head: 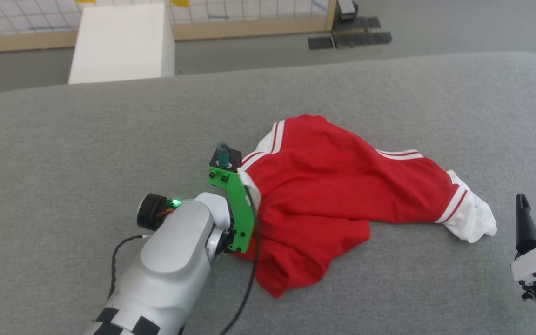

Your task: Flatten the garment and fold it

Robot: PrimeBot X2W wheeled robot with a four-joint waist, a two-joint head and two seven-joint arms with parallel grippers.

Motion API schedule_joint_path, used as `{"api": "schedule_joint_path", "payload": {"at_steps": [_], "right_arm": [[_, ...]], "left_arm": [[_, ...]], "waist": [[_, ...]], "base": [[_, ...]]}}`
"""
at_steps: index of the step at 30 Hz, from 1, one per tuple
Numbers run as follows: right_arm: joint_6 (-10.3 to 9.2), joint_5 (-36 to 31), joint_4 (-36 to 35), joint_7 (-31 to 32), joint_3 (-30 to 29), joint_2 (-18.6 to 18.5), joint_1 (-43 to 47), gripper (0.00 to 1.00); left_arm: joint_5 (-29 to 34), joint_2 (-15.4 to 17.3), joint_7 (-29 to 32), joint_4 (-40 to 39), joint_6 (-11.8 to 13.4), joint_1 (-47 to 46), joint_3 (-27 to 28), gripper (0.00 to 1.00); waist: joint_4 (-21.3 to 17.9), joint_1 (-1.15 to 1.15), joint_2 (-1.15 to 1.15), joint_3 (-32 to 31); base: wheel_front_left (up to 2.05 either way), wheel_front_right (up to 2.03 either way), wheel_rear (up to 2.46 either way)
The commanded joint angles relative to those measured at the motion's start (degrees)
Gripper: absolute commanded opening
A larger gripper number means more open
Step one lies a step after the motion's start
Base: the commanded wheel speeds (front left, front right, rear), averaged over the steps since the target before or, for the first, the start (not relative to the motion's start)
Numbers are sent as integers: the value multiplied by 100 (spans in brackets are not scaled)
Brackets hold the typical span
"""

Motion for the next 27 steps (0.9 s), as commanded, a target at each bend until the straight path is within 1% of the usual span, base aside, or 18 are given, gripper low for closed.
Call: {"api": "schedule_joint_path", "payload": {"at_steps": [1, 4, 5, 6, 9, 11, 17, 20, 22, 25, 27], "right_arm": [[-8, 24, 15, -57, 18, 2, -108, 100], [-8, -29, 4, -88, -14, 2, -111, 100], [-8, -42, 8, -99, -25, 2, -116, 100], [-8, -45, 15, -119, -44, 2, -115, 100], [-8, -79, 45, -150, -43, 2, -84, 100], [-8, -99, 74, -164, 1, 2, -62, 100], [-8, -75, 227, -166, 107, 3, 60, 100], [-8, -74, 308, -187, 89, 3, 158, 100], [-8, -88, 359, -201, 74, 3, 223, 100], [-8, -95, 428, -221, 58, 3, 312, 100], [-8, -104, 471, -235, 43, 3, 372, 100]], "left_arm": [[68, 46, 76, 123, 11, 2, -45, 100], [-44, -1, 116, 296, -189, 87, -123, 100], [-141, -26, 90, 306, -241, 115, -91, 39], [-198, -49, 17, 294, -305, 124, -97, 0], [-468, -100, -243, 203, -381, 130, 27, 0], [-624, -117, -486, 95, -371, 83, 152, 0], [-1036, -76, -1315, -403, -217, -175, 782, 0], [-1185, 79, -1673, -855, -137, -236, 1121, 0], [-1250, 208, -1789, -1213, -68, -167, 1288, 0], [-1340, 407, -1846, -1878, 80, 118, 1505, 0], [-1381, 514, -1763, -2467, 207, 493, 1562, 0]], "waist": [[-206, 0, 0, 238], [-129, 0, 0, 268], [-96, 0, 0, 261], [-31, 0, 0, 239], [168, 0, 0, 132], [290, 0, 0, 29], [655, 0, 0, -369], [859, 0, 0, -594], [981, 0, 0, -726], [1151, 0, 0, -890], [1270, 0, 0, -977]], "base": [[0, 0, 0], [0, 0, 0], [0, 0, 0], [0, 0, 0], [0, 0, 0], [0, 0, 0], [0, 0, 0], [0, 0, 0], [0, 0, 0], [0, 0, 0], [0, 0, 0]]}}
